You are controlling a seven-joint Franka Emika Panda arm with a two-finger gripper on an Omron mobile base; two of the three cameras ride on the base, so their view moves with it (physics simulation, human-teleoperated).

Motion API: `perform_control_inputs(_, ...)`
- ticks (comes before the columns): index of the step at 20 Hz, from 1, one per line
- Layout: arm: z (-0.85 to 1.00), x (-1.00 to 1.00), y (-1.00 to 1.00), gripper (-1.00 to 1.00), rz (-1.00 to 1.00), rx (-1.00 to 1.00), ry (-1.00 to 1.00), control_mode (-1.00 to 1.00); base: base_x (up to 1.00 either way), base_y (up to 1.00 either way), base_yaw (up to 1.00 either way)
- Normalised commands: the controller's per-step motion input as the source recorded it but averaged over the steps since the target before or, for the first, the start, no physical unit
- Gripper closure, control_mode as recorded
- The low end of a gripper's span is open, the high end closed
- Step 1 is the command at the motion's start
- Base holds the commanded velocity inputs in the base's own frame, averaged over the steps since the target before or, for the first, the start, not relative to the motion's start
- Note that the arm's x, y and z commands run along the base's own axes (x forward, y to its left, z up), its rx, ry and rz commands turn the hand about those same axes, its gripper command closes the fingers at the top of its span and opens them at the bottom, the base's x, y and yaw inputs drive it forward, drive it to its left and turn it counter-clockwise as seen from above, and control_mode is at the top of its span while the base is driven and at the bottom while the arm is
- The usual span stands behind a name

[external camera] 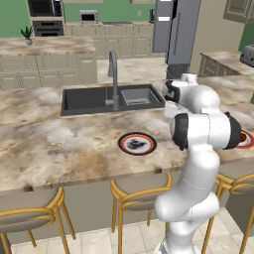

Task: Pick the chicken drumstick and cucumber from their plates and place them in the bowl. Then put the bowl in the fridge.

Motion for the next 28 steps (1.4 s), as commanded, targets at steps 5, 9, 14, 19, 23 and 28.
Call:
perform_control_inputs(5,-0.01,0.00,-0.59,1.00,-0.08,-0.01,0.11,-1.00,0.00,0.00,0.00)
perform_control_inputs(9,-0.18,0.13,-0.30,1.00,-0.18,0.00,0.01,-1.00,0.00,0.00,0.00)
perform_control_inputs(14,-0.26,0.29,-0.16,1.00,-0.28,-0.03,0.00,-1.00,0.00,0.00,0.00)
perform_control_inputs(19,-0.30,-0.04,-0.13,1.00,-0.24,-0.04,-0.05,-1.00,0.00,0.00,0.00)
perform_control_inputs(23,-0.23,-0.07,-0.12,1.00,-0.15,-0.05,-0.01,-1.00,0.00,0.00,0.00)
perform_control_inputs(28,-0.25,0.00,-0.08,1.00,-0.10,-0.03,-0.02,-1.00,0.00,0.00,0.00)
